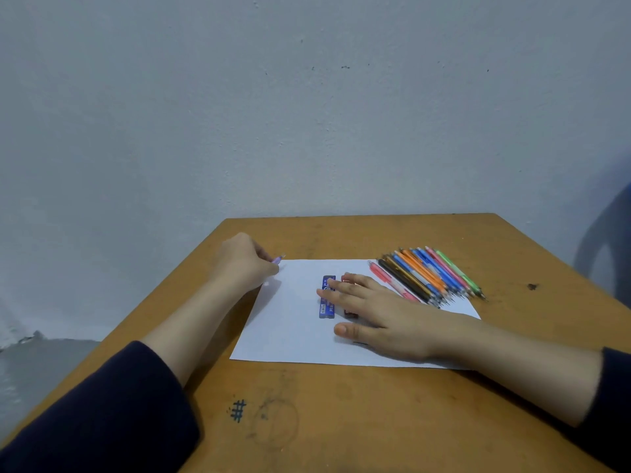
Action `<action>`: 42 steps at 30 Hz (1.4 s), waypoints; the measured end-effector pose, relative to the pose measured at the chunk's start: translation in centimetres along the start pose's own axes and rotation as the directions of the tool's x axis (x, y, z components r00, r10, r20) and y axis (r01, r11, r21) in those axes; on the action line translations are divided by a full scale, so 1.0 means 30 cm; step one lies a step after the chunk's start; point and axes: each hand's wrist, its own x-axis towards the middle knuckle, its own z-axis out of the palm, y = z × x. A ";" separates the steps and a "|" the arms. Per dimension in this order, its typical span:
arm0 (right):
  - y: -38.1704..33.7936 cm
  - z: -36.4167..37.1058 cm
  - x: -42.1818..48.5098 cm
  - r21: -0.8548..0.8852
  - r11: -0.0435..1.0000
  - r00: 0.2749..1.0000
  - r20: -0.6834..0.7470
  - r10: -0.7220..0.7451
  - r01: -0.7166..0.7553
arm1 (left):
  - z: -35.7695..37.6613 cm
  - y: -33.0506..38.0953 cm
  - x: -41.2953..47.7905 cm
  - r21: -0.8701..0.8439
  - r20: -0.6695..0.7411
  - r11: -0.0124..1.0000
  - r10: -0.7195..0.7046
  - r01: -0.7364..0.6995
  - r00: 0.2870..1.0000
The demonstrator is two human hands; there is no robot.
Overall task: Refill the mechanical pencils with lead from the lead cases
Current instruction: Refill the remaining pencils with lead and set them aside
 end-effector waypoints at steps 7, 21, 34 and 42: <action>-0.004 -0.028 0.011 0.244 0.969 0.920 -0.387 0.060 0.039 | 0.003 0.045 -0.053 -0.211 0.004 0.962 0.179 -0.174 0.984; 0.050 -0.053 0.028 0.417 0.908 0.742 -0.601 0.295 -0.023 | 0.041 0.106 -0.150 -0.351 0.133 0.879 0.387 -0.322 0.912; 0.053 -0.066 0.026 0.394 0.915 0.744 -0.584 0.325 -0.090 | 0.064 0.105 -0.165 -0.432 0.173 0.841 0.431 -0.325 0.886; 0.072 -0.070 0.035 0.424 0.898 0.708 -0.598 0.376 -0.118 | 0.055 0.104 -0.160 -0.429 0.182 0.852 0.408 -0.301 0.895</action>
